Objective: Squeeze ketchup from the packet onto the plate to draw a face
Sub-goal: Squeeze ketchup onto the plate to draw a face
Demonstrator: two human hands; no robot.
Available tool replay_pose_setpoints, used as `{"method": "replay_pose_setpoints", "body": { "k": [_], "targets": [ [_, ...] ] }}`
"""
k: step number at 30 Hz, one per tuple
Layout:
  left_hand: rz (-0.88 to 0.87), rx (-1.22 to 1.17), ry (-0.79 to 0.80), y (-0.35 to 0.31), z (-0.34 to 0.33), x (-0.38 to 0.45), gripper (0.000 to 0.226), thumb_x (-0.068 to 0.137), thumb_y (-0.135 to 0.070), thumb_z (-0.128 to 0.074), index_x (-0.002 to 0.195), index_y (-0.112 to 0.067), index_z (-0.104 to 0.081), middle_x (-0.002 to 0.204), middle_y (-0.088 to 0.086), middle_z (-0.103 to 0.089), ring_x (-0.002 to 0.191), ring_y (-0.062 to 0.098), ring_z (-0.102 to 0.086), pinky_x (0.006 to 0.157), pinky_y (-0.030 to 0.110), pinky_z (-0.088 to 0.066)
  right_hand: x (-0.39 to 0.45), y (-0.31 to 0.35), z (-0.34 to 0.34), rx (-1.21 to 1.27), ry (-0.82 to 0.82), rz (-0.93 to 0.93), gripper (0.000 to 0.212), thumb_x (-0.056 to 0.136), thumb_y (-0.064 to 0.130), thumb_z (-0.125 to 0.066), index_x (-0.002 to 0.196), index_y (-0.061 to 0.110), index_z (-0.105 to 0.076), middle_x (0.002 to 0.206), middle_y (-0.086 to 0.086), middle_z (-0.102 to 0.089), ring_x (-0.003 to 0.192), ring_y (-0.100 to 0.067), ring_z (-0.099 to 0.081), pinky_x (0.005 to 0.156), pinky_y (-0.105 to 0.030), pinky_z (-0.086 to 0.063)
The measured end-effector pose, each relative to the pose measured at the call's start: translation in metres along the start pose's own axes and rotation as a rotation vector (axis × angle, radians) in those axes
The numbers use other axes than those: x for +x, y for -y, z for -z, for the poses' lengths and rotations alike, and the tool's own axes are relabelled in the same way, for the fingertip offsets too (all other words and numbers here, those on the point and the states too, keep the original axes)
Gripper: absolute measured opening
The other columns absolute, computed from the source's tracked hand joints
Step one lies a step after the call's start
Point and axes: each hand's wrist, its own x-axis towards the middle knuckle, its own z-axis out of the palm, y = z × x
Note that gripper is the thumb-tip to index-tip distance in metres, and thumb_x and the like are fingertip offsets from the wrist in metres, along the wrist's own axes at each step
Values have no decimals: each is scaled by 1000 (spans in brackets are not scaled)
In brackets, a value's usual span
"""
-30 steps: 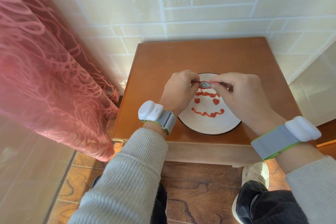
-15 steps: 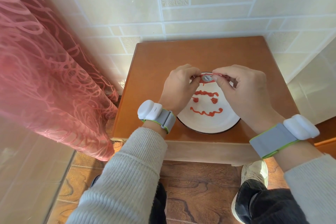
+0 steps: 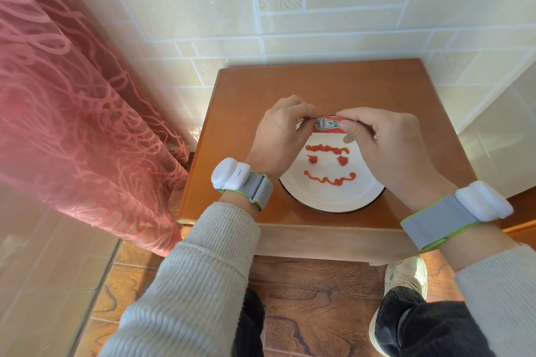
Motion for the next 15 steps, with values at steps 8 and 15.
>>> {"method": "replay_pose_setpoints", "body": {
  "k": [8, 15],
  "targets": [
    [-11, 9, 35, 2, 1, -1, 8, 82, -1, -63, 83, -8, -67, 86, 5, -65, 81, 23, -56, 71, 43, -49, 1, 1, -1, -62, -56, 53, 14, 98, 13, -65, 100, 6, -78, 88, -5, -77, 73, -3, -60, 71, 4, -36],
    [-95, 113, 70, -6, -5, 0, 17, 88, -13, -58, 104, -15, -64, 89, 2, -60, 82, 21, -47, 73, 38, -36, 2, 5, -4, -72, -68, 116, 10, 96, 8, -66, 94, 7, -75, 76, 5, -56, 70, -6, -45, 65, -8, -34]
  ]
}}
